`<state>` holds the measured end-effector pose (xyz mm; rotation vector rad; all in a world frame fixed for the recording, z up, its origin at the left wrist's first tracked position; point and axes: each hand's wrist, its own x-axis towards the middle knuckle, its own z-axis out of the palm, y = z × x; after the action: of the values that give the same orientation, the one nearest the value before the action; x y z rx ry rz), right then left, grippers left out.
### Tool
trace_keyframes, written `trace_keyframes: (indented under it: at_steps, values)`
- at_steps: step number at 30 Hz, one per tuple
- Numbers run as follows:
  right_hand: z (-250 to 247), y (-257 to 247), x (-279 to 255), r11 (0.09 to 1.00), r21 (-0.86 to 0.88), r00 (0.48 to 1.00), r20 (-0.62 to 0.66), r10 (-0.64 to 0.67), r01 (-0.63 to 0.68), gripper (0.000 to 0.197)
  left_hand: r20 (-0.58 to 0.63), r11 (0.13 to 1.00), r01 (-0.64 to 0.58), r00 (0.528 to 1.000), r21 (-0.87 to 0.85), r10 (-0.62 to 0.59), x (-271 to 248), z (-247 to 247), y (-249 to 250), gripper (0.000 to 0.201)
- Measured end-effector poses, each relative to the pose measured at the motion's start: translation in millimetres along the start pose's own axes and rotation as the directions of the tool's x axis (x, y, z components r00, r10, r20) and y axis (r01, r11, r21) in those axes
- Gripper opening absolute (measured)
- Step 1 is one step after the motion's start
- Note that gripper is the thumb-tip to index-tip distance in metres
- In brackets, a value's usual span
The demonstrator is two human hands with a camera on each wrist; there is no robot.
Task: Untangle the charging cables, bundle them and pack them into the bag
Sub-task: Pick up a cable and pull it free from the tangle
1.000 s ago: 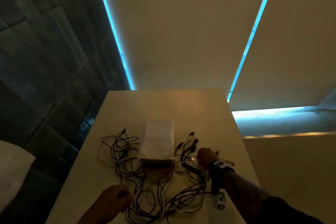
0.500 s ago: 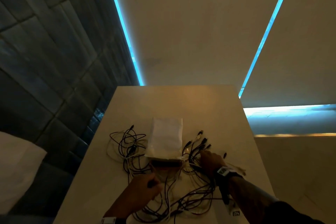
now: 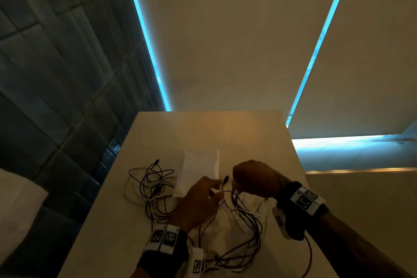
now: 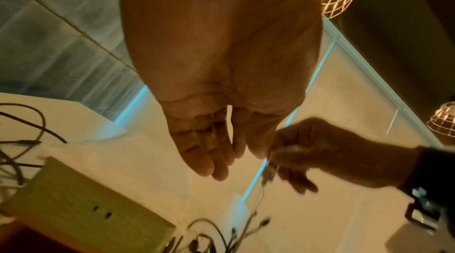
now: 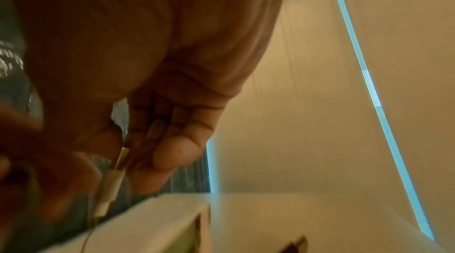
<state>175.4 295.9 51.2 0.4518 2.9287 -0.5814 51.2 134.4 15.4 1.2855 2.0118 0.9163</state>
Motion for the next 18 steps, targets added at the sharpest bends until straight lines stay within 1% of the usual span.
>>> trace_keyframes:
  at_steps: [2,3,5,7,9,10,11,12,15,18]
  values:
    - [-11,-13,-4,0.995,0.044,0.993,-0.081,-0.090,0.094,0.016,0.024,0.998,-0.069,0.997,-0.006,0.069,5,6,4,0.024]
    - [-14,-18,-5,0.989,0.070,0.985,-0.122,-0.119,0.128,0.016,0.007,0.995,-0.100,0.995,-0.030,0.100,5,9,3,0.021]
    - [-15,-23,-5,0.979,0.133,0.974,-0.186,-0.127,0.153,0.016,-0.072,0.991,-0.125,0.990,-0.052,0.121,3,14,6,0.018]
    - [-11,-23,-4,0.960,0.237,0.961,-0.262,-0.084,0.148,0.014,-0.150,0.985,-0.123,0.983,-0.117,0.105,1,14,7,0.015]
    - [-3,-23,-4,0.917,0.377,0.927,-0.375,0.021,0.131,0.014,-0.199,0.964,-0.087,0.979,-0.252,0.037,-1,12,9,0.015]
    - [1,-23,-4,0.886,0.449,0.909,-0.407,0.089,0.114,0.014,-0.227,0.953,-0.064,0.974,-0.296,-0.005,-2,10,10,0.016]
    - [7,-24,-6,0.847,0.523,0.901,-0.408,0.146,0.099,0.015,-0.268,0.951,-0.062,0.963,-0.304,-0.023,-2,7,13,0.018]
    - [13,-25,-7,0.803,0.589,0.908,-0.379,0.176,0.090,0.017,-0.308,0.948,-0.067,0.951,-0.311,-0.034,-3,3,16,0.021]
    - [33,-35,-7,0.717,0.693,0.952,-0.263,0.155,0.075,0.022,-0.393,0.917,-0.105,0.918,-0.384,-0.060,-3,-11,24,0.030]
    - [45,-51,-3,0.617,0.781,0.953,-0.251,0.168,0.097,0.015,-0.423,0.880,-0.134,0.902,-0.457,-0.083,-2,-21,27,0.036]
